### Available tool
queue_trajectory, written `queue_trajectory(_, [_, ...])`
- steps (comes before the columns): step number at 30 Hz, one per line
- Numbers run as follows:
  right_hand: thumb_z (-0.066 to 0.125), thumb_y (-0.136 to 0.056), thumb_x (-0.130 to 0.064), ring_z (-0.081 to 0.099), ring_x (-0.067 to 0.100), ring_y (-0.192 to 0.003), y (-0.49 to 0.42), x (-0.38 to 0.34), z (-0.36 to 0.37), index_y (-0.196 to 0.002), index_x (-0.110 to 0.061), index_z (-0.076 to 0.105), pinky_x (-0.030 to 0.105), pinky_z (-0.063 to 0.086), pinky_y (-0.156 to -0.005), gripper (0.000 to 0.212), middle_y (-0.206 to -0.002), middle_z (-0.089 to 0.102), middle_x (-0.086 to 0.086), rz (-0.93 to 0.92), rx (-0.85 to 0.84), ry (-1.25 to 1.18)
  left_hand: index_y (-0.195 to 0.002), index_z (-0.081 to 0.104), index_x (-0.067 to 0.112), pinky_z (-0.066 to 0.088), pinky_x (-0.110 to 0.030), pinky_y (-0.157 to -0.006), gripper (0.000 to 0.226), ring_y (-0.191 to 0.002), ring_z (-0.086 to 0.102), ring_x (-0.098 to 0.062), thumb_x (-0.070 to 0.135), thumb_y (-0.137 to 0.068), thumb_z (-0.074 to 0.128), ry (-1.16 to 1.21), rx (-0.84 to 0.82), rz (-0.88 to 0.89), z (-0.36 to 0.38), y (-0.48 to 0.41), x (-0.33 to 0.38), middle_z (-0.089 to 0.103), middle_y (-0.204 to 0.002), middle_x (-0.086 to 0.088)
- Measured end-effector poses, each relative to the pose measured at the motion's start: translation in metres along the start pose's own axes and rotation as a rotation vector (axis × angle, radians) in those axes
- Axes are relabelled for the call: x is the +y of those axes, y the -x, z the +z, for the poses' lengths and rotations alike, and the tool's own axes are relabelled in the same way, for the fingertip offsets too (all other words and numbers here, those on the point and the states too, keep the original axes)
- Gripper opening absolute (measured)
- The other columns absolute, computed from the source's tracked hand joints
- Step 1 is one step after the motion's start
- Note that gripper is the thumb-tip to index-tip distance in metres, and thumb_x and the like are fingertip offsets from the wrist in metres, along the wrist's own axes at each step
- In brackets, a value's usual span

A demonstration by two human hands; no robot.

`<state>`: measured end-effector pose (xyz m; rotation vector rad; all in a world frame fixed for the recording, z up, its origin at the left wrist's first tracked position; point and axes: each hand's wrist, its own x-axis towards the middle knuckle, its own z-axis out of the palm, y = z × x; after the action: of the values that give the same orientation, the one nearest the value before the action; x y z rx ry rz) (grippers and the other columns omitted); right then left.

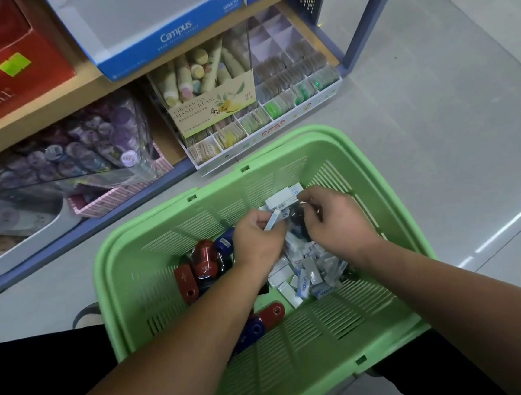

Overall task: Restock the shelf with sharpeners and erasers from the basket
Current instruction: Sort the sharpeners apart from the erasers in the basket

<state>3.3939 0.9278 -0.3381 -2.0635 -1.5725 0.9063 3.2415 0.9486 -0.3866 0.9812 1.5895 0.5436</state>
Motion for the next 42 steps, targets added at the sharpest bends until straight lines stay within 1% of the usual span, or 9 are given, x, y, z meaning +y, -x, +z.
queue_trajectory(3, [0.053, -0.096, -0.013, 0.066, 0.024, -0.084, -0.001, -0.008, -0.006, -0.117, -0.015, 0.064, 0.032, 0.052, -0.075, 0.025, -0.097, 0.072, 0.004, -0.015, 0.058, -0.021, -0.095, 0.072, 0.014, 0.059, -0.037, -0.057, 0.007, -0.069, 0.073, -0.03, 0.015, -0.09, 0.077, 0.139, -0.066, -0.081, 0.008, -0.013, 0.026, 0.077, -0.085, -0.011])
queue_trajectory(6, [0.054, -0.096, -0.019, 0.059, 0.025, -0.071, 0.009, -0.006, -0.008, -0.108, -0.019, 0.055, 0.034, 0.044, -0.059, 0.011, -0.08, 0.061, -0.003, -0.065, 0.002, 0.112, -0.139, 0.059, 0.013, 0.061, -0.031, -0.075, 0.049, -0.101, 0.073, -0.022, 0.008, -0.092, 0.074, 0.175, -0.271, -0.124, 0.006, -0.011, 0.037, 0.072, -0.122, -0.005])
queue_trajectory(11, [0.056, -0.097, -0.031, 0.059, 0.02, -0.073, 0.016, 0.004, -0.001, -0.098, -0.022, 0.059, 0.028, 0.042, -0.06, 0.009, -0.082, 0.06, -0.006, 0.022, -0.337, 0.361, -0.115, 0.066, 0.018, 0.055, -0.025, -0.08, 0.032, -0.1, 0.068, -0.02, 0.0, -0.089, 0.061, -0.368, -0.164, 0.145, -0.029, -0.003, 0.001, 0.07, -0.105, 0.001])
queue_trajectory(14, [0.057, -0.096, -0.04, 0.06, 0.02, -0.08, 0.017, 0.004, 0.0, -0.098, -0.025, 0.059, 0.028, 0.046, -0.067, 0.015, -0.092, 0.066, -0.003, 0.008, -0.486, 0.444, -0.103, 0.071, 0.022, 0.058, -0.033, -0.081, 0.018, -0.091, 0.069, -0.019, 0.015, -0.091, 0.061, -0.852, -0.382, 0.258, -0.04, 0.008, -0.028, 0.073, -0.102, 0.003])
queue_trajectory(22, [0.056, -0.095, -0.043, 0.063, 0.022, -0.105, 0.022, -0.008, 0.012, -0.099, -0.032, 0.059, 0.038, 0.045, -0.1, 0.012, -0.109, 0.069, -0.004, 0.0, -0.66, 0.513, -0.128, 0.059, 0.024, 0.044, -0.037, -0.091, 0.035, -0.112, 0.057, -0.027, 0.035, -0.095, 0.058, -1.323, -0.593, 0.508, -0.029, 0.029, -0.059, 0.068, -0.117, -0.003])
queue_trajectory(25, [0.055, -0.096, -0.042, 0.062, 0.024, -0.106, 0.024, -0.015, -0.008, -0.109, -0.027, 0.061, 0.032, 0.049, -0.088, 0.02, -0.113, 0.068, 0.0, 0.003, -0.608, 0.493, -0.103, 0.065, 0.019, 0.044, -0.031, -0.071, 0.016, -0.095, 0.06, -0.023, 0.032, -0.097, 0.057, -0.981, -0.359, 0.511, -0.018, 0.029, -0.054, 0.065, -0.1, -0.001])
queue_trajectory(31, [0.055, -0.095, -0.04, 0.065, 0.021, -0.096, 0.069, -0.02, -0.06, -0.105, -0.03, 0.061, 0.03, 0.044, -0.068, 0.016, -0.105, 0.06, -0.008, -0.27, -0.373, 0.527, -0.108, 0.063, 0.02, 0.048, -0.031, -0.072, 0.019, -0.084, 0.054, -0.014, 0.023, -0.09, 0.069, -0.599, -0.296, 0.539, 0.008, 0.015, -0.016, 0.052, -0.101, 0.006])
queue_trajectory(37, [0.058, -0.094, -0.029, 0.061, 0.031, -0.089, 0.055, -0.016, -0.106, -0.105, -0.018, 0.069, 0.041, 0.051, -0.069, 0.019, -0.096, 0.063, 0.003, -0.58, 0.027, 0.557, -0.121, 0.057, 0.023, 0.042, -0.032, -0.064, 0.041, -0.099, 0.054, -0.023, 0.036, -0.084, 0.07, -0.968, -0.361, 0.802, 0.035, 0.0, 0.0, 0.049, -0.112, 0.001])
queue_trajectory(42, [0.064, -0.086, -0.032, 0.059, 0.037, -0.104, 0.026, 0.005, -0.112, -0.139, -0.014, 0.054, 0.047, 0.053, -0.077, 0.057, -0.126, 0.056, 0.011, -0.444, 0.094, 0.574, -0.129, 0.055, 0.02, 0.047, -0.037, -0.065, 0.055, -0.107, 0.057, -0.031, 0.039, -0.081, 0.075, -1.242, -0.281, 0.846, 0.056, 0.006, -0.001, 0.052, -0.13, -0.003])
